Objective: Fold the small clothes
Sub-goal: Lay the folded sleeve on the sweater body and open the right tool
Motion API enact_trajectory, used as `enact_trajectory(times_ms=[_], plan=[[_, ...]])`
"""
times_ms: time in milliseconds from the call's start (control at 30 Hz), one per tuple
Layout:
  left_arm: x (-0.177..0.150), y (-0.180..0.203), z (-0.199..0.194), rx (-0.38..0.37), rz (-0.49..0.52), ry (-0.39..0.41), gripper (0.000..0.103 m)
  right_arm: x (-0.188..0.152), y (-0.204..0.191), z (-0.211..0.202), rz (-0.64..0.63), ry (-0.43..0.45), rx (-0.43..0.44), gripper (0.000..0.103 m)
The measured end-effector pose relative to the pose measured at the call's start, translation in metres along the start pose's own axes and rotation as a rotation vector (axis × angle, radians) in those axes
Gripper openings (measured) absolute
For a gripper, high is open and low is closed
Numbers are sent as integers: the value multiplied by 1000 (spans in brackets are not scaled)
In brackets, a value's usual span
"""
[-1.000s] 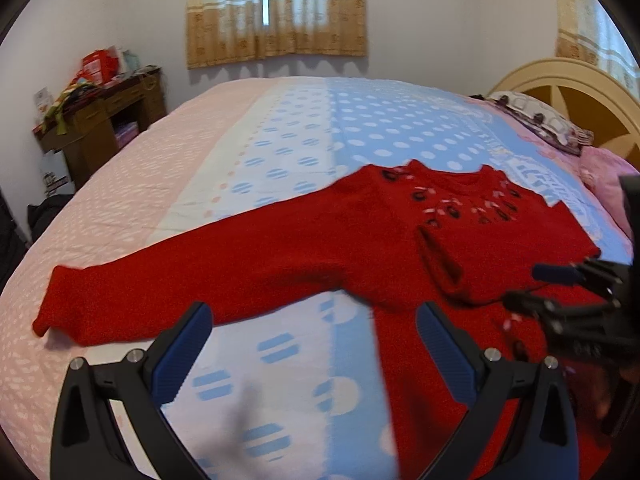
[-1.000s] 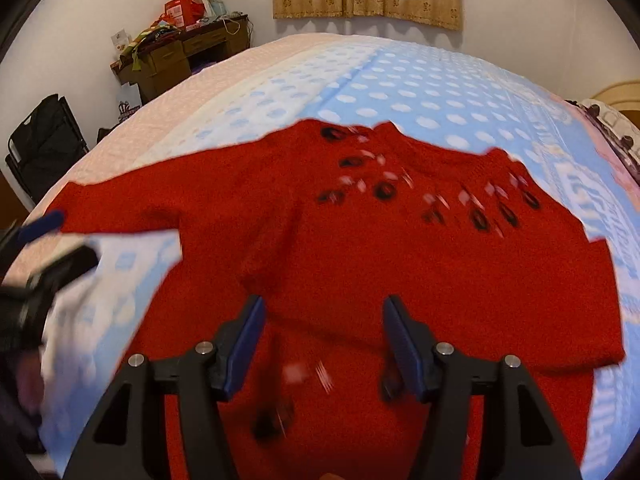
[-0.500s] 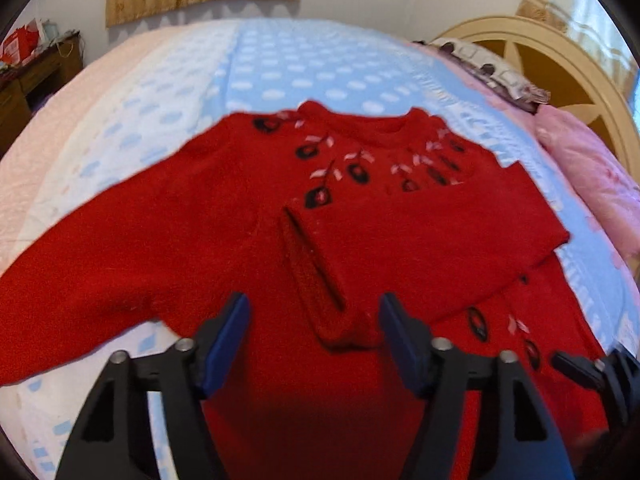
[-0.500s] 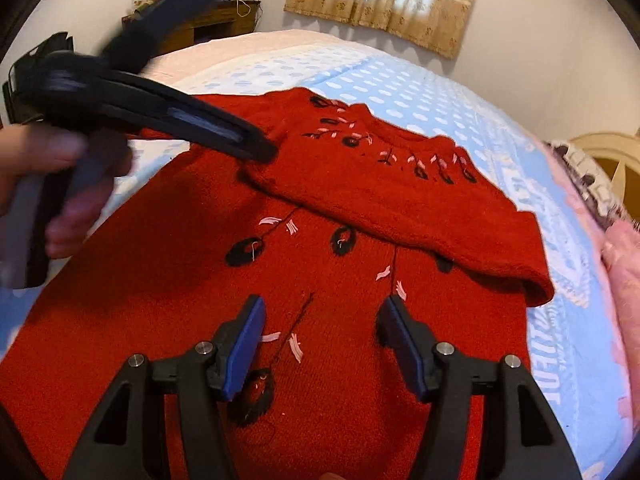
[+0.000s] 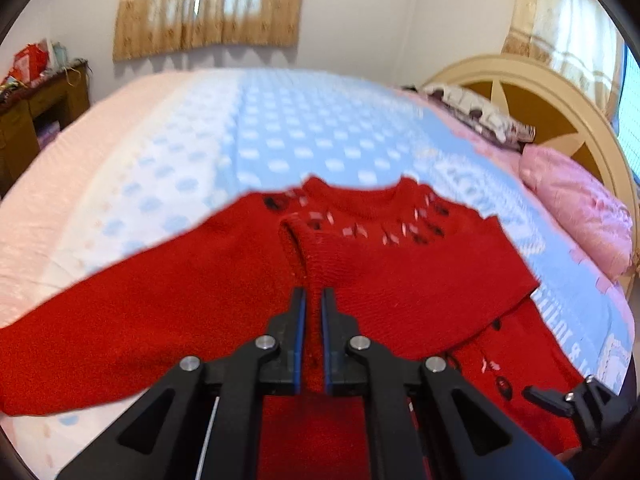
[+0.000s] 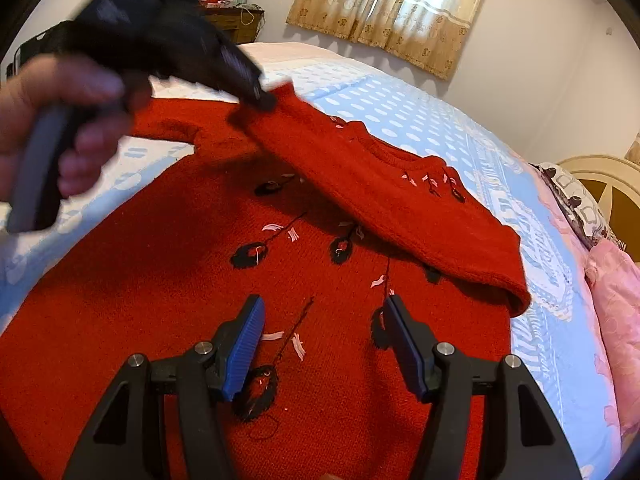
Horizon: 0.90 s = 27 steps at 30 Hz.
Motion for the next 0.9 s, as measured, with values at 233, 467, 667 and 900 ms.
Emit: enact_trajectory(times_ms=[233, 467, 667, 900], plan=[[-13, -26, 12, 34, -51, -33, 7, -2, -4, 4, -8, -19, -8, 62], [-50, -38, 43, 53, -103, -123, 7, -2, 2, 12, 19, -43, 2, 62], [-59, -41, 46, 94, -118, -131, 31, 1, 7, 4, 53, -79, 49, 63], [-61, -49, 37, 169, -96, -79, 59, 32, 72, -40, 111, -67, 36, 64]])
Point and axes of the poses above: each gripper's, at about its wrist camera, not at the fingertips, and z roughly the way its jaws point, y to its right, x to its top, the point moved 8 cm from there along z, roughly the way its jaws point, and after that the axes turned 13 degrees about x, right-handed, at the moved point
